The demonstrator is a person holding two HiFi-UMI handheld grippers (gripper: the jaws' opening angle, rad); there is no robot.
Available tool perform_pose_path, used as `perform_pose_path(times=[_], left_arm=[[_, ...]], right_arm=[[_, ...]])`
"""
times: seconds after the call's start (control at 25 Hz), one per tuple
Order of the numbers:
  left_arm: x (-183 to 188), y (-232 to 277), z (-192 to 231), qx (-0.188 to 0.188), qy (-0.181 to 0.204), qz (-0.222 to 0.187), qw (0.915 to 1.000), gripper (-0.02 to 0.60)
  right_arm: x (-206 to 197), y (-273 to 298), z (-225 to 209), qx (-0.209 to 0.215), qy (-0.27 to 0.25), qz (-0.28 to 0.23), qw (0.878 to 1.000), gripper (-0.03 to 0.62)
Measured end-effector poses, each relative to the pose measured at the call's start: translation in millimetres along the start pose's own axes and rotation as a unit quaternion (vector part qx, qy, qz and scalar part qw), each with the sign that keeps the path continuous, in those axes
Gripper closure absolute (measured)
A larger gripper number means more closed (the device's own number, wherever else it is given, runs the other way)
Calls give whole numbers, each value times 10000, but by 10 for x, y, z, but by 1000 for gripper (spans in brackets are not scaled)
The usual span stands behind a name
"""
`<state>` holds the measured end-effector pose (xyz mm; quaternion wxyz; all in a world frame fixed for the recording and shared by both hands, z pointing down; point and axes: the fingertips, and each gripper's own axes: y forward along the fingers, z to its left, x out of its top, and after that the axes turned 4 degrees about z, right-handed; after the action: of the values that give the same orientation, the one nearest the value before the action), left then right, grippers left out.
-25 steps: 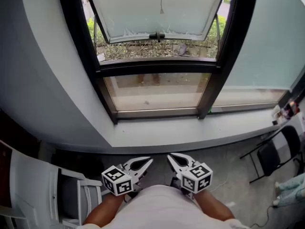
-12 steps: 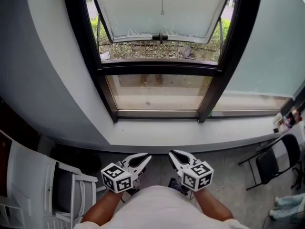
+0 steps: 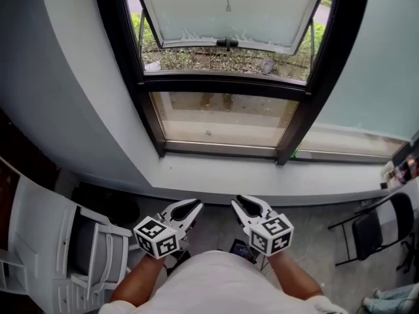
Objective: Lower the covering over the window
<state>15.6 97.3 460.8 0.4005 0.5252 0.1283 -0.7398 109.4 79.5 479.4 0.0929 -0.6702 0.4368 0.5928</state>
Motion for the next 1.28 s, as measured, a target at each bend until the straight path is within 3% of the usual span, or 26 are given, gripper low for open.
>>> perform_pose_path(times=[0.4,1.28], left_arm=[[37,73,236,170,19,45,9998,549],[861,370,1662,-724,341,498,9955,549]], right_arm=[[139,285,-128,32,-71,27,10000,511],[943,1626,-344,-845,258,-261,9957,513]])
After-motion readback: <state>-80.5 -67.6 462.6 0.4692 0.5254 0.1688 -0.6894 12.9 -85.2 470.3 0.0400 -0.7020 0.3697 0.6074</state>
